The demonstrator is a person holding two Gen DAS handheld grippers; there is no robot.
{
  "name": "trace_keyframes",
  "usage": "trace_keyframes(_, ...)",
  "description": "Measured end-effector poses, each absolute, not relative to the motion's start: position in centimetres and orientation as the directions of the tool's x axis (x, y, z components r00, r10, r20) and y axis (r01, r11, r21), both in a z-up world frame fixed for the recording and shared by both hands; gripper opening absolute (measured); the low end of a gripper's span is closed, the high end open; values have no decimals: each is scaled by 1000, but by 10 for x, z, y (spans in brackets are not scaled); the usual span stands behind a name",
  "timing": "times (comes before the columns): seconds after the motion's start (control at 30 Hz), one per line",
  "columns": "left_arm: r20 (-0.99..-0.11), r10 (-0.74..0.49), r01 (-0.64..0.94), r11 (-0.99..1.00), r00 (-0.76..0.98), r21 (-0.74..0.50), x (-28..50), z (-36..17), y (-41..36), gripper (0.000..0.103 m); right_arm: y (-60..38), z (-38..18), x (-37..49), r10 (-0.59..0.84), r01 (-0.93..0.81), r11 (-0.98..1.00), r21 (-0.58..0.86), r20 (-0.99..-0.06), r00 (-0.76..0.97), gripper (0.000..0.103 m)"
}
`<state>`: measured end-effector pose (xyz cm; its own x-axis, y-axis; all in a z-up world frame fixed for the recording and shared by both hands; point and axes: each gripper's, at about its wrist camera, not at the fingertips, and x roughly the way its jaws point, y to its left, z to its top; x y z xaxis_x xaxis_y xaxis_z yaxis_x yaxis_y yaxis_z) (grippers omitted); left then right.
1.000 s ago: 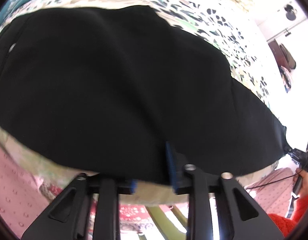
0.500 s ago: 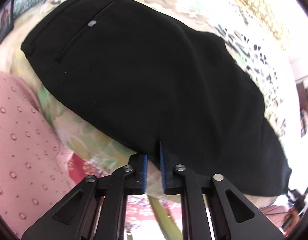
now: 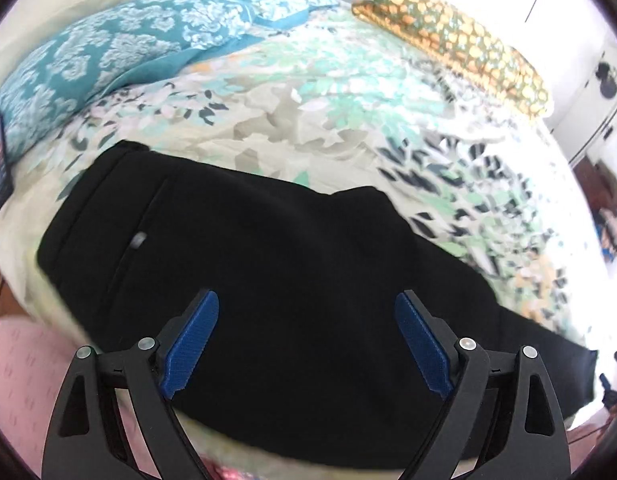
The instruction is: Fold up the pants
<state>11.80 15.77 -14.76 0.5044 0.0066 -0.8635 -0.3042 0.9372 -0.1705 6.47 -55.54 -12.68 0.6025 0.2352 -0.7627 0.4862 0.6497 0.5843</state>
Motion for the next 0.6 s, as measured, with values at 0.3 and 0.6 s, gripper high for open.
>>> trace_keyframes(0.3, -932, 140, -388, 922, 334, -1, 107, -173, 173, 83, -550, -167, 57, 222, 553, 621, 556, -801, 556, 72)
trace_keyframes(0.6, -910, 17, -156, 986, 415, -53, 218, -176, 135, 91, -548, -165, 60, 219, 522, 651, 551, -795, 566, 81)
